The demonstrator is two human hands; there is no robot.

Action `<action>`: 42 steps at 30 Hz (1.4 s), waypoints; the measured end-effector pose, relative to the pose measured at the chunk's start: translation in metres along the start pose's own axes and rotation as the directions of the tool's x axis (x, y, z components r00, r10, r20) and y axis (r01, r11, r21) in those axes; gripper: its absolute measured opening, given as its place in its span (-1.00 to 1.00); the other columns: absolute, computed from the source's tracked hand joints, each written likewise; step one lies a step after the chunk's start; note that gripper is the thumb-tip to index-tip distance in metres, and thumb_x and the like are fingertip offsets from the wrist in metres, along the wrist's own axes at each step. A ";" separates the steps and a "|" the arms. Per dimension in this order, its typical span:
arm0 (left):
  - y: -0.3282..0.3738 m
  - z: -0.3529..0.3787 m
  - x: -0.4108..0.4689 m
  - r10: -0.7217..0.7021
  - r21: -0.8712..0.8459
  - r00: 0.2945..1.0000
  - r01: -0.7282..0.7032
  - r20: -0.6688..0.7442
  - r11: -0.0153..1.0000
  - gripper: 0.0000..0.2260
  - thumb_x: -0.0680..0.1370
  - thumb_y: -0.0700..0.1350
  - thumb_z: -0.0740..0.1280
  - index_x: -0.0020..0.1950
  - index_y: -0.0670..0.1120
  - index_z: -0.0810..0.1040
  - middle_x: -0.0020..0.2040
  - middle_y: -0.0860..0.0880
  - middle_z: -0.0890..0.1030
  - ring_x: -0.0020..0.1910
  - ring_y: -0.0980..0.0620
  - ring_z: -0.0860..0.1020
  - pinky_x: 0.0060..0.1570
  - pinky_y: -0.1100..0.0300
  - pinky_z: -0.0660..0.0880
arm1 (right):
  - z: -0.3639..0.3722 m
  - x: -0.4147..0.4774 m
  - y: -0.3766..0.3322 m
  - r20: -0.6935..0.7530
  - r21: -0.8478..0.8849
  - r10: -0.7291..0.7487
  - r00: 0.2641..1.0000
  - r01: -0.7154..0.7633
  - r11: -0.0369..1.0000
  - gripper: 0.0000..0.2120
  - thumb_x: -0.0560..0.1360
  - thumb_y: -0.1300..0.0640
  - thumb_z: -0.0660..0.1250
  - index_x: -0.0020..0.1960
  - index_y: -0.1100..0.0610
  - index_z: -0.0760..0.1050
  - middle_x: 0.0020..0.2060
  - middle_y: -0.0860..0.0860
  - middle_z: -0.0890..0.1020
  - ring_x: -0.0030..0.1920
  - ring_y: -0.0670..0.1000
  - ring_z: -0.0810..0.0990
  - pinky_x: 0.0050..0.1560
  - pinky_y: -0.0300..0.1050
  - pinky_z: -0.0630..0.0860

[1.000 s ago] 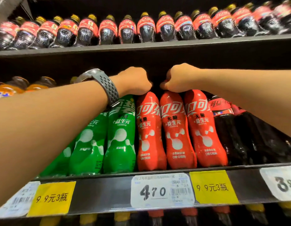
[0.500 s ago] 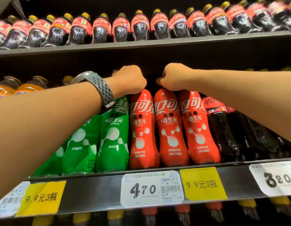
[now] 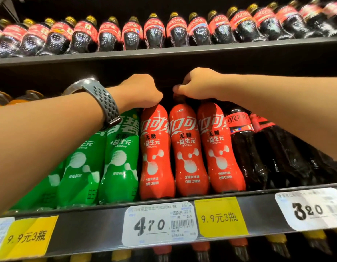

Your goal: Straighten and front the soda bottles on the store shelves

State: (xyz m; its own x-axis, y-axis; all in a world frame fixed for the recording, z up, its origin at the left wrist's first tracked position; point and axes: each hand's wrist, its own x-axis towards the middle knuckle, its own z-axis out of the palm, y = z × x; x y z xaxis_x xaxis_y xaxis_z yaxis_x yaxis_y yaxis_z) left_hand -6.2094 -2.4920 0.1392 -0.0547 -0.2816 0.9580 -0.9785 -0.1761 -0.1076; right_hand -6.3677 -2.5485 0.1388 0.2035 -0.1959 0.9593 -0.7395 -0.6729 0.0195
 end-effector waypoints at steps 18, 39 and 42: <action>0.045 0.016 0.001 0.032 -0.134 0.999 -0.037 -0.040 0.990 -0.65 0.52 0.09 0.30 0.16 -0.12 0.59 0.11 -0.17 0.61 0.08 -0.19 0.55 0.02 0.06 0.51 | 0.000 -0.002 0.050 -0.020 0.061 0.082 0.996 -0.081 0.995 -0.66 0.38 -0.08 0.45 -0.02 0.16 0.60 -0.18 0.07 0.60 -0.17 0.07 0.56 -0.36 -0.21 0.34; 0.060 0.011 -0.028 0.241 -0.083 0.930 -0.273 -0.277 0.959 -0.72 0.54 -0.01 0.23 0.19 -0.08 0.54 0.15 -0.10 0.57 0.16 -0.13 0.48 0.19 -0.07 0.41 | -0.045 -0.022 0.078 -0.156 0.041 0.023 0.988 -0.017 0.999 -0.77 0.47 0.05 0.25 0.04 0.03 0.62 0.01 0.03 0.66 0.05 0.06 0.57 -0.07 -0.22 0.39; 0.066 0.011 -0.044 0.288 -0.122 0.920 -0.329 -0.267 0.937 -0.73 0.53 -0.03 0.24 0.18 -0.06 0.54 0.14 -0.07 0.55 0.17 -0.10 0.46 0.20 -0.05 0.39 | -0.055 -0.045 0.088 -0.105 -0.004 0.022 0.994 -0.022 1.000 -0.77 0.49 0.11 0.23 0.06 0.04 0.62 0.01 0.01 0.67 0.06 0.05 0.57 -0.01 -0.20 0.42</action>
State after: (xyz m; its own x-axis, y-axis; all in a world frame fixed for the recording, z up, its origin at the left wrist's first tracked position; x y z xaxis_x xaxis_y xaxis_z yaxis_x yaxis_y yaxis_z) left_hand -6.2690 -2.5016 0.0871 -0.3854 -0.0581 0.9209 -0.9226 0.0424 -0.3835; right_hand -6.4773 -2.5595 0.1128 0.1189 -0.1344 0.9838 -0.7464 -0.6655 -0.0006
